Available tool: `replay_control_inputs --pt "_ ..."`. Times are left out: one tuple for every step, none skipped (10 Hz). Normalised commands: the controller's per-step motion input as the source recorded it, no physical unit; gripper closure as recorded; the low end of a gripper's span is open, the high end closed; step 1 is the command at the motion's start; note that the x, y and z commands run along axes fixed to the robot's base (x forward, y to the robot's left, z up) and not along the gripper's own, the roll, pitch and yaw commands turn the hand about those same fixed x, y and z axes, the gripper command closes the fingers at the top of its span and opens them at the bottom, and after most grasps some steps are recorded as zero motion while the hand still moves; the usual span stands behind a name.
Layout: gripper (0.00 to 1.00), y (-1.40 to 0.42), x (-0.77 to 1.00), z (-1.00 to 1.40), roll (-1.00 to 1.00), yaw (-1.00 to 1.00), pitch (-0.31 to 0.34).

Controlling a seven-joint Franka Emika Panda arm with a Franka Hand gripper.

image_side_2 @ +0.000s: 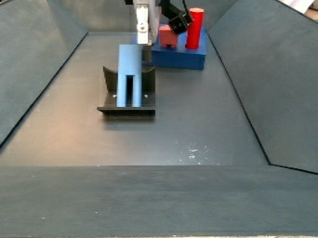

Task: Pick up the square-circle object. Move up. Rotate the square-circle object. Place the square-circle object on the fixture. Regrasp the square-circle object. Move to above the board. Insert the square-circle object.
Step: Regrasp the square-circle object.

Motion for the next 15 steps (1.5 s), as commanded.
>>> replay_control_inputs --pt "0.00 -0.03 0.66 -0.05 0.13 0.09 0.088" --pt "0.00 -0.03 0.63 -0.05 0.14 0.09 0.085" --pt "0.00 -0.03 0.61 -0.05 0.14 0.08 0.084" --pt "0.00 -0.03 0.60 -0.05 0.14 0.08 0.085" --pt "0.00 -0.03 0.59 -0.05 0.14 0.08 0.087" --pt "0.00 -0.03 0.59 -0.05 0.14 0.08 0.088" --pt "0.00 -0.03 0.58 -0.05 0.14 0.08 0.089" --pt "0.00 -0.03 0.57 -0.05 0.14 0.07 0.091" --pt "0.00 -0.03 0.57 -0.05 0.14 0.07 0.093" --pt "0.00 -0.03 0.57 -0.05 0.14 0.07 0.095" --pt "0.00 -0.03 0.56 -0.05 0.14 0.07 0.097" --pt "0.00 -0.03 0.56 -0.05 0.14 0.07 0.098" --pt "0.00 -0.03 0.56 -0.05 0.14 0.08 0.099" --pt "0.00 -0.03 0.56 -0.05 0.14 0.08 0.099" --pt "0.00 -0.03 0.56 -0.05 0.14 0.08 0.099"
